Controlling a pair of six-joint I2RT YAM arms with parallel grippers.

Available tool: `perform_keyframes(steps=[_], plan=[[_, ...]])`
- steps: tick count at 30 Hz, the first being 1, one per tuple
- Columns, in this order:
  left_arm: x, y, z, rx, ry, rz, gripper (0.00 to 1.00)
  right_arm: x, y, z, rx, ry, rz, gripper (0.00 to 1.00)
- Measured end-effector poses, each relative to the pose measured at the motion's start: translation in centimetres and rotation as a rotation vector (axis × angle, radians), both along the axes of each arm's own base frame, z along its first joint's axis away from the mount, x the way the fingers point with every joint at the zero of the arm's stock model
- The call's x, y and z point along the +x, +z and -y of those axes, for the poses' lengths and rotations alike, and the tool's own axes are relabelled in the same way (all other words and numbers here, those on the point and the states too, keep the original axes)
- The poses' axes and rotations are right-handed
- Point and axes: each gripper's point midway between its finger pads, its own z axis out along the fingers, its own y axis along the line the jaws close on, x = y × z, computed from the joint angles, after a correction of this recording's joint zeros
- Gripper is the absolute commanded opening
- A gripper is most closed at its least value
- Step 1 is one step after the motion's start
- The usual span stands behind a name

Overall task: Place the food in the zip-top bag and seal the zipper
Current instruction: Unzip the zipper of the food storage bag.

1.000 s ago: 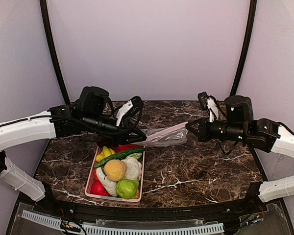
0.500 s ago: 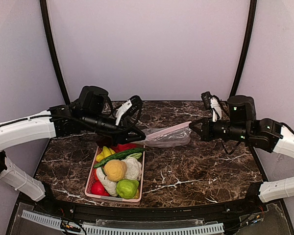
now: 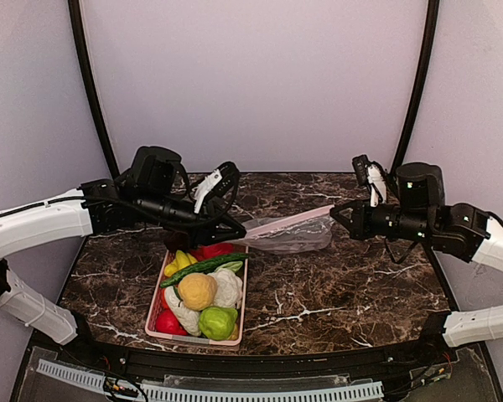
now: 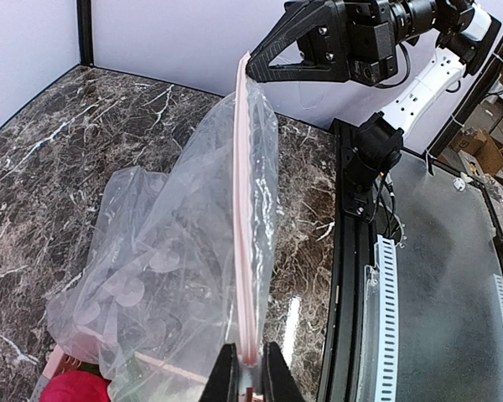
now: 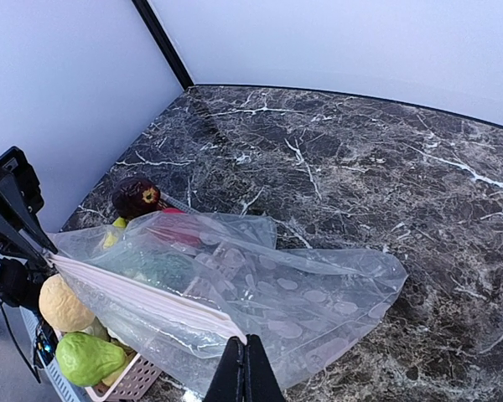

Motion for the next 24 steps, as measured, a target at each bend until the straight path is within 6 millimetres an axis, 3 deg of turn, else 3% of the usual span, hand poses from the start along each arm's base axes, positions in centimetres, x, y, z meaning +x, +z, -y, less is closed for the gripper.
perform_keyframes(steps=[24], plan=[[0.1, -0.4, -2.1, 0.029, 0.030, -0.012, 0.01, -0.1, 0.2, 1.2, 0.003, -0.032, -0.001, 0.00]])
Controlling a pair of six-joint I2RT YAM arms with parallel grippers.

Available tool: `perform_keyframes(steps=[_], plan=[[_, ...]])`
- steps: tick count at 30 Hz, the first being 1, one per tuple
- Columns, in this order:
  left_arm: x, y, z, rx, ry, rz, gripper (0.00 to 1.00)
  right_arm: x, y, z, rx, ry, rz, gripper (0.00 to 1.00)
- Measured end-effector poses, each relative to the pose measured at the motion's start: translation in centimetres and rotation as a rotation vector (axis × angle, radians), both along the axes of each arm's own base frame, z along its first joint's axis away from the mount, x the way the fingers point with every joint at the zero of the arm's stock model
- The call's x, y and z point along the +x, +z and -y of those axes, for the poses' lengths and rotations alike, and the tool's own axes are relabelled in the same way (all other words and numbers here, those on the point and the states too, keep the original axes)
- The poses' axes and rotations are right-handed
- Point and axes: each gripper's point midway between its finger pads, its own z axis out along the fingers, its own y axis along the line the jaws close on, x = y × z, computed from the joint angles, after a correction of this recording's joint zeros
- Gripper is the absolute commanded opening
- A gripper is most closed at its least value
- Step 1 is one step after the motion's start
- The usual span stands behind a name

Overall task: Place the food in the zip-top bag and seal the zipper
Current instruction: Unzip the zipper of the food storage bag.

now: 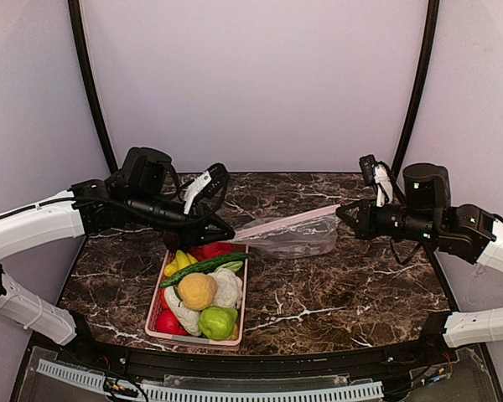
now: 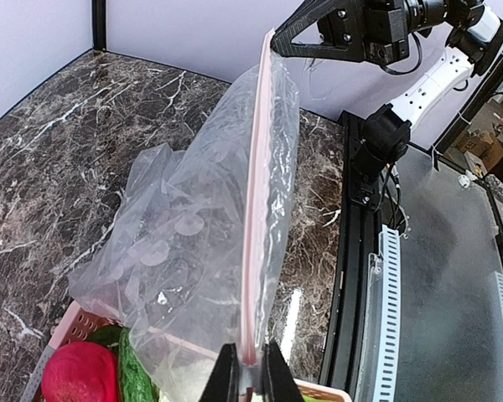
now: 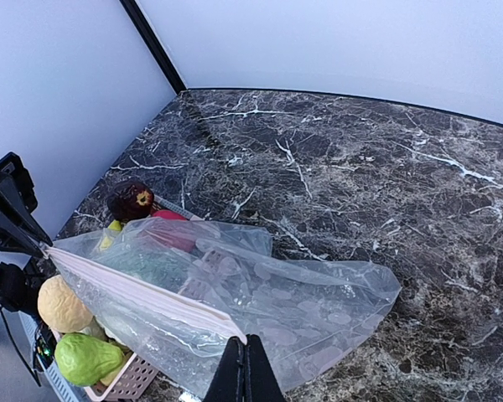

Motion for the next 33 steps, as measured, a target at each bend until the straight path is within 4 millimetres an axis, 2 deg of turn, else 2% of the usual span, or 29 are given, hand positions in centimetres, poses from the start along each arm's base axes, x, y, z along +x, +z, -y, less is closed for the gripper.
perform_keyframes(steps=[27, 29, 30, 31, 32, 33], plan=[[-0.6, -1.0, -1.6, 0.019, 0.007, -0.018, 0.02, -0.1, -0.3, 0.2, -0.013, 0.002, 0.005, 0.00], [-0.9, -1.1, -1.5, 0.013, 0.002, -0.039, 0.11, -0.2, -0.2, 0.1, -0.014, 0.014, 0.012, 0.00], [-1.0, -1.1, -1.5, 0.009, 0.000, -0.051, 0.24, -0.3, -0.2, 0.1, -0.012, 0.023, 0.017, 0.00], [-1.1, -1.1, -1.5, 0.006, -0.002, -0.059, 0.32, -0.4, -0.2, 0.1, -0.013, 0.035, 0.024, 0.00], [-1.2, -1.0, -1.5, 0.002, -0.001, -0.072, 0.48, -0.5, -0.1, 0.1, -0.011, 0.046, 0.034, 0.00], [-1.3, -1.0, -1.5, -0.001, 0.002, -0.086, 0.54, -0.6, 0.0, 0.0, -0.009, 0.057, 0.042, 0.00]])
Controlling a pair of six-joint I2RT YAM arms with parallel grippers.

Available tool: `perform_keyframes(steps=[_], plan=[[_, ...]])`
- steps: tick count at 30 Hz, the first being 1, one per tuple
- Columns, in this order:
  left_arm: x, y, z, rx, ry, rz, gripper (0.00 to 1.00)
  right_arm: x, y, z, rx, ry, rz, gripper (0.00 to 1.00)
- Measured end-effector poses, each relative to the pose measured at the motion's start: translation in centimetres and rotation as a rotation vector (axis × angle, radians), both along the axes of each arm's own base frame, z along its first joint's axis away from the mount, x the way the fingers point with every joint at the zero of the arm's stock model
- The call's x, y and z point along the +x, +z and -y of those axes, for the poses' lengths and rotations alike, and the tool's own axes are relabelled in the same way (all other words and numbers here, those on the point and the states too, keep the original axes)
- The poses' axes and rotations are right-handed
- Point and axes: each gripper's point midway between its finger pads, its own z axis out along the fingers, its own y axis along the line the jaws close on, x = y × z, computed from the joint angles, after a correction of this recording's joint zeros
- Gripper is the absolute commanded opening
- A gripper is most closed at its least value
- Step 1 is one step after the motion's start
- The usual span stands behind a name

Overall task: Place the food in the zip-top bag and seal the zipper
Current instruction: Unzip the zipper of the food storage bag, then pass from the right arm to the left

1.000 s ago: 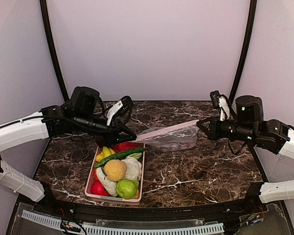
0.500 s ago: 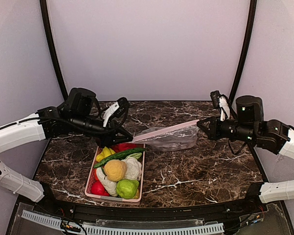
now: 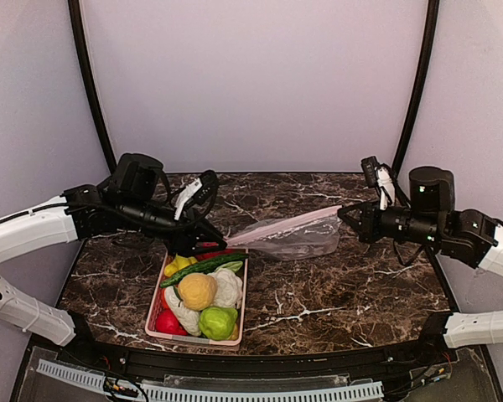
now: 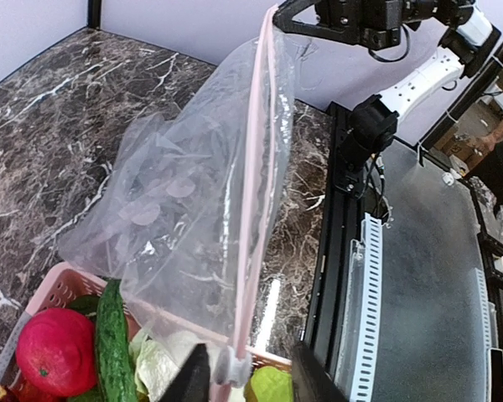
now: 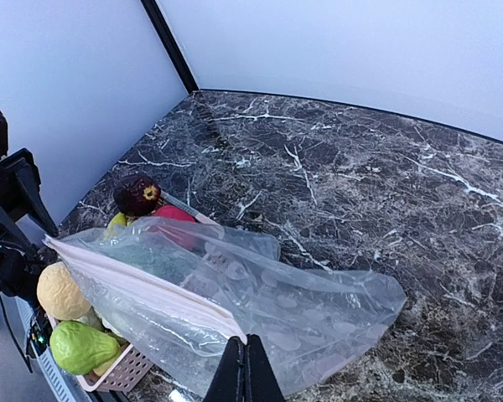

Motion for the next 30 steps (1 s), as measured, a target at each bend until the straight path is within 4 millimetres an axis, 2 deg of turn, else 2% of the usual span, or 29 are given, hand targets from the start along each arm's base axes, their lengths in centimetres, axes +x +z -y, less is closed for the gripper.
perform_keyframes(steps=[1, 4, 6, 10, 12, 15, 21, 24, 30], plan=[[-0.1, 0.1, -0.1, -0.003, 0.000, -0.007, 0.65, -0.1, 0.1, -0.1, 0.006, 0.019, 0.013, 0.00], [-0.4, 0.7, -0.2, -0.025, 0.011, -0.038, 0.80, -0.9, 0.3, -0.8, 0.019, 0.090, 0.042, 0.00], [-0.6, 1.4, -0.3, -0.042, 0.019, -0.050, 0.85, -1.6, 0.4, -1.3, 0.024, 0.146, 0.053, 0.00], [-0.4, 3.3, -0.2, -0.078, 0.048, -0.077, 0.89, -3.0, 1.0, -1.9, 0.042, 0.236, 0.084, 0.00], [-0.2, 4.2, 0.0, -0.102, 0.064, -0.088, 0.88, -3.7, 1.1, -2.0, 0.054, 0.276, 0.090, 0.00], [0.4, 4.6, 0.6, -0.130, 0.086, -0.118, 0.81, -4.8, 0.7, -2.3, 0.065, 0.335, 0.088, 0.00], [1.0, 2.0, 2.4, -0.096, 0.089, -0.219, 0.76, -6.1, -1.2, -2.6, 0.060, 0.403, 0.046, 0.00], [0.3, 1.0, 3.4, -0.076, 0.066, -0.242, 0.72, -6.5, -1.8, -2.8, 0.059, 0.426, 0.029, 0.00], [-1.4, 0.8, 4.8, -0.072, 0.016, -0.244, 0.63, -7.0, -2.0, -3.1, 0.064, 0.462, 0.012, 0.00]])
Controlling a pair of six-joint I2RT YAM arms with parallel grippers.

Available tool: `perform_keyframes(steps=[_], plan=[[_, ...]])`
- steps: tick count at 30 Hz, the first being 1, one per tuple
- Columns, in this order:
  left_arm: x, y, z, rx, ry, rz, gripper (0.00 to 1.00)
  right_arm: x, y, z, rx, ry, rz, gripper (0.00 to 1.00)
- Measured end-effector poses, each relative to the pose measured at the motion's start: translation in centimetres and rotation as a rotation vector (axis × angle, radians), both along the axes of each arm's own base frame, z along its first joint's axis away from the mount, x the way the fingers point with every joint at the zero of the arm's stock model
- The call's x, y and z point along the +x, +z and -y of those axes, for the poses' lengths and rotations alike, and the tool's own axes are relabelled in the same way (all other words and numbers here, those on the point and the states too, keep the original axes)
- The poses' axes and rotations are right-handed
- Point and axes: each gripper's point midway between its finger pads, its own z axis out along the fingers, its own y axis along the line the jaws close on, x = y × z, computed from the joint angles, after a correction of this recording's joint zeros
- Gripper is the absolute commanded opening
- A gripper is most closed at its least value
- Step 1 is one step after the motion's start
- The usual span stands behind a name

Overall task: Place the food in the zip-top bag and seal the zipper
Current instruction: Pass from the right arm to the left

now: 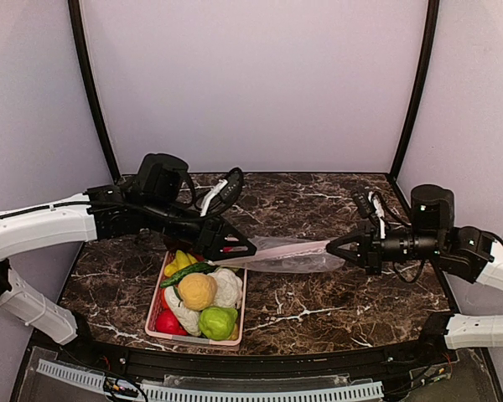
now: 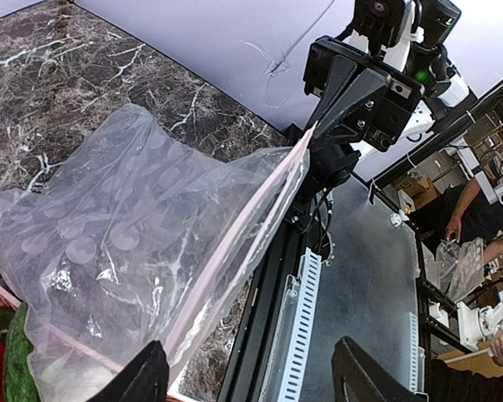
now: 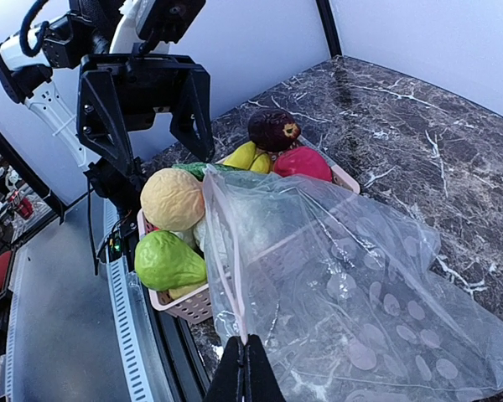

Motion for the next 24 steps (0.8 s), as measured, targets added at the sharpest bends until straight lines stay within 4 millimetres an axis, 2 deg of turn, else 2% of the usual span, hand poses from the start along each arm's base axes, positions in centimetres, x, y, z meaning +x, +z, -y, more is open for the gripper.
perform_keyframes(steps=[5, 12, 24], plan=[[0.5, -1.2, 0.5, 0.026, 0.012, -0.003, 0.55, -0.4, -0.4, -0.1, -0.001, 0.021, -0.013, 0.00], [2.0, -3.3, 0.9, 0.080, 0.062, 0.013, 0.50, -0.7, -0.7, -0.2, -0.002, 0.039, -0.025, 0.00], [1.9, -3.3, 1.3, 0.071, 0.014, 0.069, 0.49, -0.6, -1.0, -0.3, -0.004, 0.039, -0.030, 0.00]])
